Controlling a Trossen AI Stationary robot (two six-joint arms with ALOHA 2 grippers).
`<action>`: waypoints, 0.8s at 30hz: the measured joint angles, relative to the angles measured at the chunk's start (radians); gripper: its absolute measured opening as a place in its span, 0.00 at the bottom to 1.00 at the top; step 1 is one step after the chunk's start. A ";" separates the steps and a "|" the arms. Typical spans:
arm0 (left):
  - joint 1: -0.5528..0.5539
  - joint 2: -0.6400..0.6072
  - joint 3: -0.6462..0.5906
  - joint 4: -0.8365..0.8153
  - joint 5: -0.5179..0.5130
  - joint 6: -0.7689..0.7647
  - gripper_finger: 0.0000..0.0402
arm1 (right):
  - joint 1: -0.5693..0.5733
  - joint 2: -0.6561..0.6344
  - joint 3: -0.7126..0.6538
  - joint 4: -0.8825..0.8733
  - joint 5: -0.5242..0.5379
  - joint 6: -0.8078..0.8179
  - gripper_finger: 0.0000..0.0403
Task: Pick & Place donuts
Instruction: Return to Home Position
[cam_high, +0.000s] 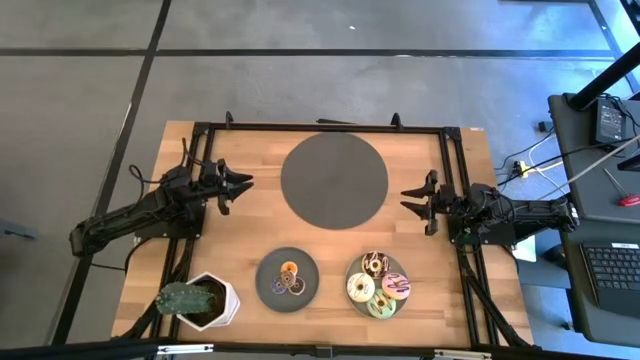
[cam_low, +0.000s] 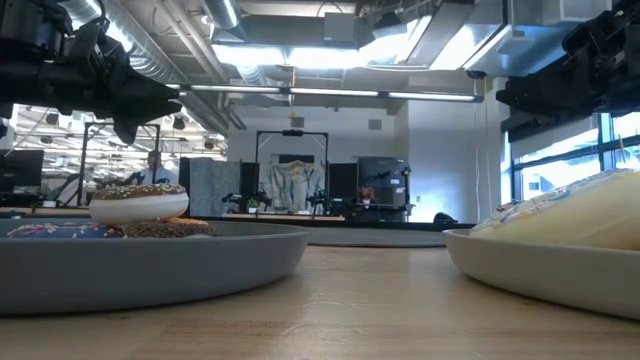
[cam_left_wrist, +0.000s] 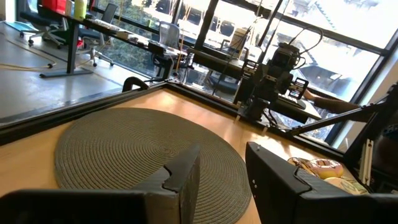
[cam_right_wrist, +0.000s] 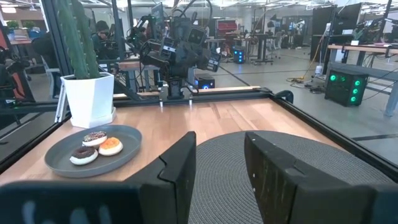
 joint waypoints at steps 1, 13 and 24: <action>0.000 0.000 0.000 0.000 0.000 0.000 0.31 | 0.000 0.000 0.000 0.000 0.000 0.001 0.34; 0.000 0.000 0.000 0.000 0.000 0.000 0.30 | 0.000 0.000 0.000 0.000 0.000 0.002 0.34; 0.000 0.000 0.000 0.000 0.000 0.000 0.31 | 0.000 0.000 0.000 0.000 0.000 0.001 0.34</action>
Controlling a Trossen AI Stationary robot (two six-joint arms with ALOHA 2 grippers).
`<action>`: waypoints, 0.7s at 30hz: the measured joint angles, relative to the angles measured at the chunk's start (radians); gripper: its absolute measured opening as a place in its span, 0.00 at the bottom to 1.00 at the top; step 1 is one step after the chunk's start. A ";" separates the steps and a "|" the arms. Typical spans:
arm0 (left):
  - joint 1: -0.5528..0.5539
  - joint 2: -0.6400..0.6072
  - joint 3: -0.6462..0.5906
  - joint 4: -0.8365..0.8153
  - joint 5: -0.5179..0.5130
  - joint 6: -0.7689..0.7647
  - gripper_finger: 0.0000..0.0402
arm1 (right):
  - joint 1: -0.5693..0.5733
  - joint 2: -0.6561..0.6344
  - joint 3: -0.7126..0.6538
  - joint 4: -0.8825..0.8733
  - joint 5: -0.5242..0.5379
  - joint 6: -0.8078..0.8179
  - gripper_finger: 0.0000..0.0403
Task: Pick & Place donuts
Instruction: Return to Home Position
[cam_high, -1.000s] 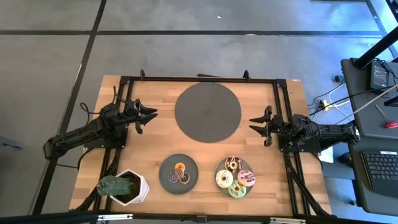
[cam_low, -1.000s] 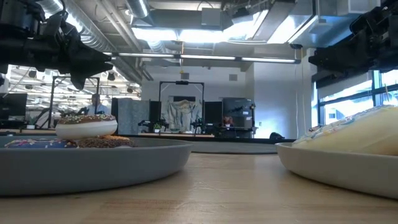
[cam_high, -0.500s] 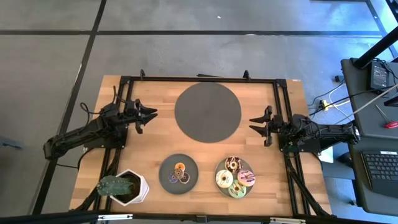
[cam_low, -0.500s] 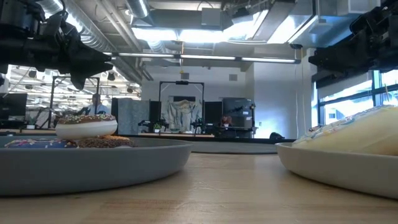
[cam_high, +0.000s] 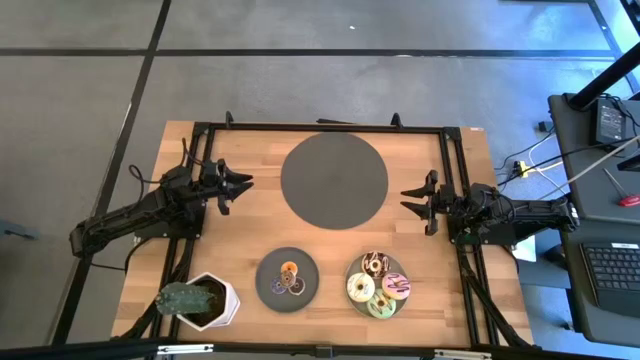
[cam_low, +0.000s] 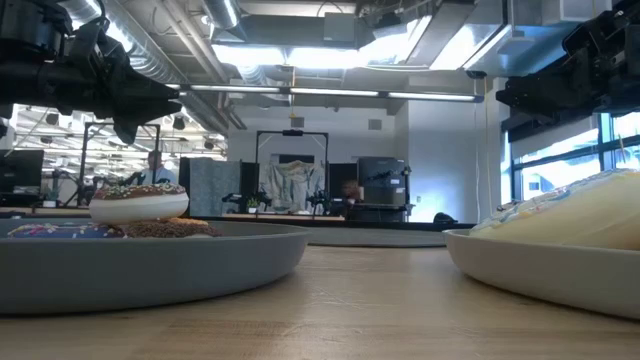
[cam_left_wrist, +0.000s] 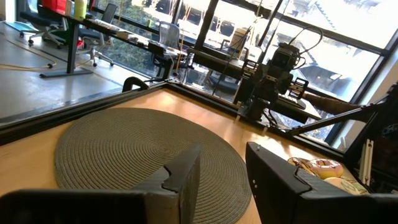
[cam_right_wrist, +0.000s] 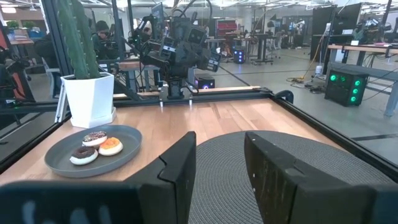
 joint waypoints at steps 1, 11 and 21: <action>0.000 0.000 0.000 0.000 0.000 0.000 0.31 | 0.000 0.000 0.000 0.000 0.000 -0.001 0.34; 0.000 0.000 0.000 0.000 0.000 0.000 0.31 | 0.000 0.000 0.000 0.000 0.000 -0.001 0.34; 0.000 0.000 0.000 0.000 0.000 0.000 0.30 | 0.000 0.000 0.000 0.000 0.000 -0.001 0.34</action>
